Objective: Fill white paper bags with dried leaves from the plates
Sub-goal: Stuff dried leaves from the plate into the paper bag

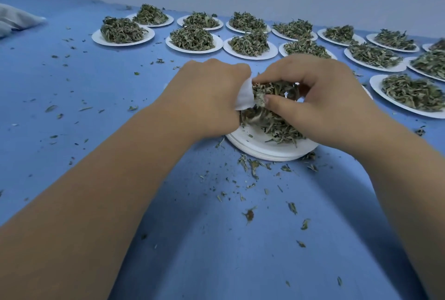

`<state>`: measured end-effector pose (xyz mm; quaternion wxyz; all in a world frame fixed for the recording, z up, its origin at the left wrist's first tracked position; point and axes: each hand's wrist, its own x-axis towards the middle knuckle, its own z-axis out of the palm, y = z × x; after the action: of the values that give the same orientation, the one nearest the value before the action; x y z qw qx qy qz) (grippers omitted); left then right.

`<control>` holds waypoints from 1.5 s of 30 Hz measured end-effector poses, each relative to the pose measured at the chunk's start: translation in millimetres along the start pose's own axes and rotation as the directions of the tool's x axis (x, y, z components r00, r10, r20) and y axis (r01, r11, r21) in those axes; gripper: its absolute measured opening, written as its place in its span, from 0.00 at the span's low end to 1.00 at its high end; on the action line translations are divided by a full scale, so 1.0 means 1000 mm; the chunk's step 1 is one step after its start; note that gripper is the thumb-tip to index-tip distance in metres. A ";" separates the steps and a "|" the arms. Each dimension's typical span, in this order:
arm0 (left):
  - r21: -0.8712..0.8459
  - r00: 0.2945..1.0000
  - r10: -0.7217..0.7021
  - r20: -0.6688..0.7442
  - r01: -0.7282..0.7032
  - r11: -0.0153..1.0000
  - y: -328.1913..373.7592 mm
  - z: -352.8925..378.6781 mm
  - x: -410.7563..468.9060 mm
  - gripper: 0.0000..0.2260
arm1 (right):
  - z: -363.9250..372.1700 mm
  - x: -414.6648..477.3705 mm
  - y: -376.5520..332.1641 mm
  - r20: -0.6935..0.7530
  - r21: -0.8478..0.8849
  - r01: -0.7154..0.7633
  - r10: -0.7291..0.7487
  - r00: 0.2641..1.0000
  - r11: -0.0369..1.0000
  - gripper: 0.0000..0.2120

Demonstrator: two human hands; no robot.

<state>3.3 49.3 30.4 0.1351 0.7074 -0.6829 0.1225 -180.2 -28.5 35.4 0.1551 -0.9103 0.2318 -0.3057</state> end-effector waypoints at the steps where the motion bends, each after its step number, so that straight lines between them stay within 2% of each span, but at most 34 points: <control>1: -0.009 1.000 0.010 -0.010 -0.010 1.000 0.003 0.000 0.000 0.14 | 0.000 0.001 -0.001 -0.003 0.004 0.005 -0.005 1.000 1.000 0.13; 6: -0.029 0.999 0.000 -0.047 -0.002 1.000 0.008 0.002 0.002 0.14 | -0.001 0.001 -0.001 -0.042 0.079 -0.045 0.048 0.998 0.996 0.14; 9: -0.086 0.999 -0.025 -0.027 0.022 0.996 0.007 0.004 0.002 0.13 | 0.001 -0.001 -0.001 -0.054 0.064 -0.020 0.024 0.998 0.998 0.11; 14: -0.225 0.999 -0.044 0.015 0.046 0.973 0.002 0.011 0.002 0.06 | -0.001 -0.001 0.004 0.045 0.211 -0.051 0.042 0.998 0.976 0.10; 19: -0.397 0.999 -0.015 0.031 0.026 0.917 0.002 0.010 -0.001 0.14 | -0.006 -0.001 0.002 0.079 0.302 -0.107 0.087 0.993 0.947 0.12; 21: -0.425 1.000 -0.003 0.016 0.010 0.905 0.003 0.011 -0.001 0.13 | -0.006 -0.001 0.001 0.066 0.298 -0.113 0.097 0.993 0.948 0.13; 25: -0.376 1.000 0.018 -0.022 -0.025 0.926 0.005 0.014 0.001 0.13 | 0.000 -0.001 -0.004 -0.004 0.227 -0.097 0.101 0.995 0.969 0.11; 29: -0.405 0.999 0.032 -0.016 -0.036 0.914 0.007 0.016 0.001 0.15 | 0.008 0.001 -0.010 -0.095 0.202 -0.086 0.107 0.990 0.976 0.16; 31: -0.404 0.999 0.034 -0.022 -0.039 0.914 0.007 0.016 0.001 0.16 | 0.008 -0.001 -0.015 -0.061 0.210 -0.082 0.097 0.993 0.974 0.16; 33: -0.393 0.999 0.038 -0.026 -0.045 0.918 0.005 0.016 0.001 0.16 | 0.005 -0.003 -0.016 0.040 0.282 -0.108 0.101 0.994 0.953 0.15; 35: -0.399 0.999 0.027 -0.021 -0.033 0.916 0.004 0.016 0.001 0.17 | 0.002 -0.003 -0.013 0.076 0.333 -0.143 0.124 0.989 0.932 0.17; 38: -0.427 1.000 0.005 -0.024 -0.015 0.904 0.007 0.016 0.001 0.18 | 0.003 -0.002 -0.011 0.000 0.324 -0.125 0.132 0.991 0.938 0.15; 42: -0.425 0.997 0.036 -0.065 -0.060 0.903 0.013 0.016 -0.001 0.20 | 0.009 0.000 -0.013 -0.089 0.268 -0.108 0.137 0.987 0.957 0.10; 45: -0.357 0.993 0.039 -0.109 -0.075 0.931 0.016 0.015 0.000 0.28 | 0.013 0.002 -0.012 -0.132 0.203 -0.155 0.184 0.974 0.967 0.13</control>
<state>-13.0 43.3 17.3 0.2930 0.6434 -0.7064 0.0341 -166.6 -18.0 31.8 0.2497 -0.8424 0.2896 -0.3797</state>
